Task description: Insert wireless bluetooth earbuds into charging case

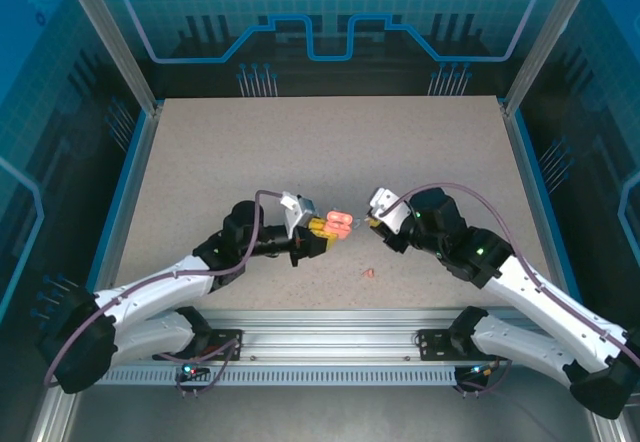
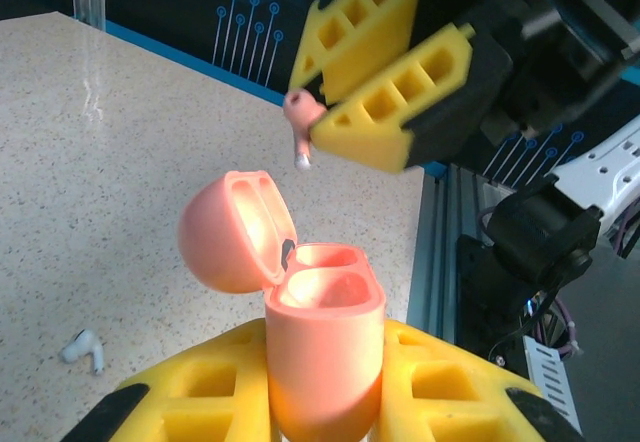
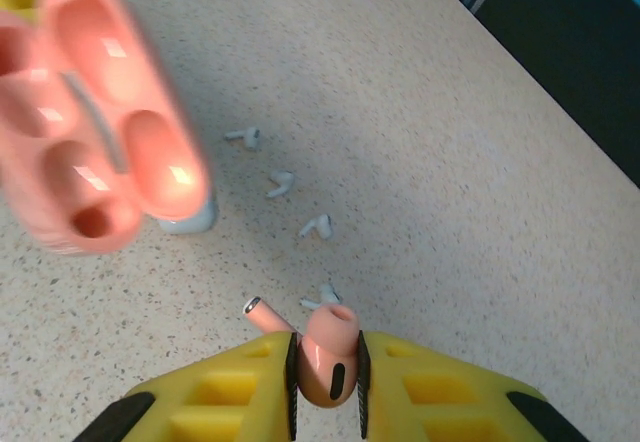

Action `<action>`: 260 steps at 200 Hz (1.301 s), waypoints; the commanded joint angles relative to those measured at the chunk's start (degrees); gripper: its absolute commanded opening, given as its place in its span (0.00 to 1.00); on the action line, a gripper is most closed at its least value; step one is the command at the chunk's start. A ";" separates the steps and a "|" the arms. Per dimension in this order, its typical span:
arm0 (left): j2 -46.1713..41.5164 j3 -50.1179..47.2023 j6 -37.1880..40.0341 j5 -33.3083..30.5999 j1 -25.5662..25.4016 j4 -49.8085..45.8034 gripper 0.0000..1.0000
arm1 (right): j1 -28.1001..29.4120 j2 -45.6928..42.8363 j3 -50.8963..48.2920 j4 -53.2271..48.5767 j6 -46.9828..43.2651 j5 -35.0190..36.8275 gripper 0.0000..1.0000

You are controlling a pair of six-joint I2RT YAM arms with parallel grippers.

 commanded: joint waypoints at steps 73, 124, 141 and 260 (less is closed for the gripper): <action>1.04 3.68 -2.00 2.39 -0.53 -1.38 0.07 | 8.66 1.99 7.90 -0.73 -16.35 8.27 0.23; 0.95 4.13 -1.64 2.28 -0.56 -1.96 0.07 | 13.09 3.85 9.39 -2.56 -20.18 12.05 0.23; 0.95 4.12 -1.36 2.29 -0.59 -2.22 0.07 | 14.22 4.10 9.17 -3.03 -21.62 12.59 0.23; 0.14 3.49 1.39 3.94 -0.52 -2.23 0.06 | 14.83 7.06 10.00 -4.84 -27.47 14.37 0.23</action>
